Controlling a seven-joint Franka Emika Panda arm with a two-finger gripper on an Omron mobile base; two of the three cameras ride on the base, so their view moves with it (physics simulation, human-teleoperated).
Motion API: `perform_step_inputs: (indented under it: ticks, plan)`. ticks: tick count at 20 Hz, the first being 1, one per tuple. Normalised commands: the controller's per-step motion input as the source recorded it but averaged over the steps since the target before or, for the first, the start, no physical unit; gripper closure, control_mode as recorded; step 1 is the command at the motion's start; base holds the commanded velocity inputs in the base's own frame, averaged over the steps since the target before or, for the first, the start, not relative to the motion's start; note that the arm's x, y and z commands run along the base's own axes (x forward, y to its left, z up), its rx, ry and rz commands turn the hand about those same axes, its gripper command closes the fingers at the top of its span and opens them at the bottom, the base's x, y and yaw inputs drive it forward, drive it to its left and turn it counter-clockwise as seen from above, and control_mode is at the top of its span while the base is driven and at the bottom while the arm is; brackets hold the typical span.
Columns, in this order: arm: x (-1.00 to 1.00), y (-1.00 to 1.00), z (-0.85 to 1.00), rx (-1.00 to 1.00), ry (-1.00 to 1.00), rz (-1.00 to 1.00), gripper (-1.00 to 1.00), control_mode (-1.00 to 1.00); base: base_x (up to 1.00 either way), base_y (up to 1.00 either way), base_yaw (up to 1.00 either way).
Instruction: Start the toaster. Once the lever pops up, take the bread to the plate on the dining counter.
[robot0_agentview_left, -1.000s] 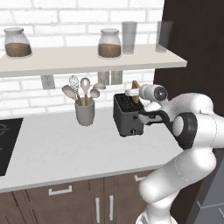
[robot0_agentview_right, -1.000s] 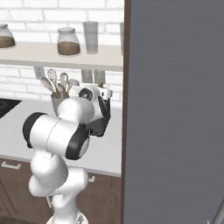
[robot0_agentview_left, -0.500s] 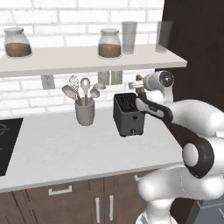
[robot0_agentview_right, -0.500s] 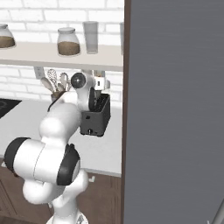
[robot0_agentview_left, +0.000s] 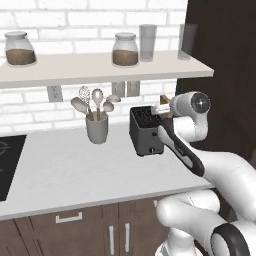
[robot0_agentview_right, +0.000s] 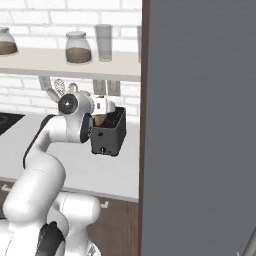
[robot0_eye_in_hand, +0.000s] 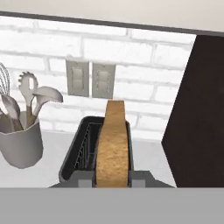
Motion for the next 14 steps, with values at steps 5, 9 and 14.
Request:
perform_step_inputs:
  ticks: [5, 9, 14]
  plan:
    - [-1.0, 0.01, 0.36, 0.0, 0.0, 0.0, 1.0, -1.0, 0.0, 0.0, 0.0]
    - [-1.0, 0.01, 0.35, 0.0, 0.0, 0.0, 1.0, -1.0, 0.0, 0.0, 0.0]
    - [-1.0, 0.1, 0.16, 0.0, 0.01, 0.0, 1.0, -1.0, 0.0, 0.0, 0.0]
